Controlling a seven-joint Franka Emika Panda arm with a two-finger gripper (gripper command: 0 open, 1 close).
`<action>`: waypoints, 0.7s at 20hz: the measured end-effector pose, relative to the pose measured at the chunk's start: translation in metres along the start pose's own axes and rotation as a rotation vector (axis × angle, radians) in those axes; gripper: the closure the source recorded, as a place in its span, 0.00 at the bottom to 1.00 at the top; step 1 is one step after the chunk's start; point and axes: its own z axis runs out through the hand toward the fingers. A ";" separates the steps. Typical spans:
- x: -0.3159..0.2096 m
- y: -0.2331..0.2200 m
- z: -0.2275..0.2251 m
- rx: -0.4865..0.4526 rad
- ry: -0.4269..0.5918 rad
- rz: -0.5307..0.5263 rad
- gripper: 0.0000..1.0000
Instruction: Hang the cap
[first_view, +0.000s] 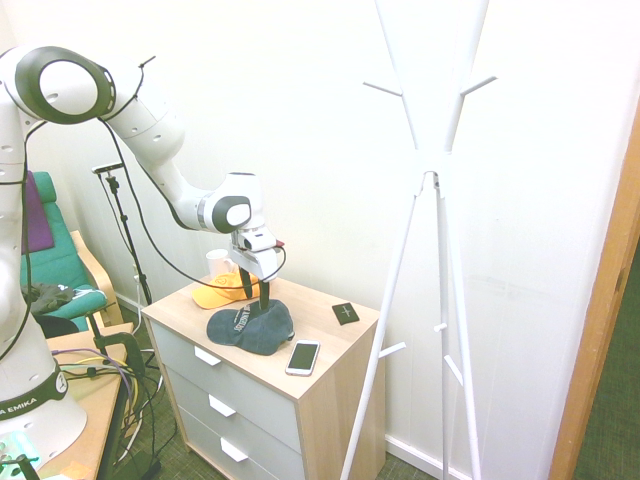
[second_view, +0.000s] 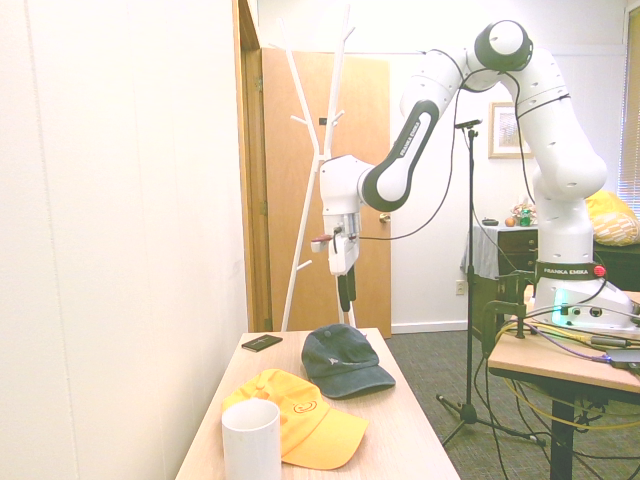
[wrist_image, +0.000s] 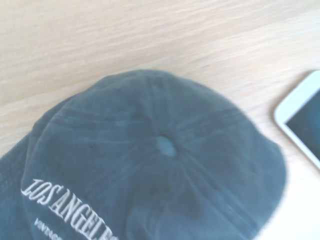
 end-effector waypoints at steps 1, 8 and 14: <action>-0.001 -0.003 0.008 0.009 0.004 -0.022 0.00; -0.007 -0.008 0.050 0.032 0.044 -0.105 1.00; -0.007 -0.010 0.050 0.036 0.065 -0.112 1.00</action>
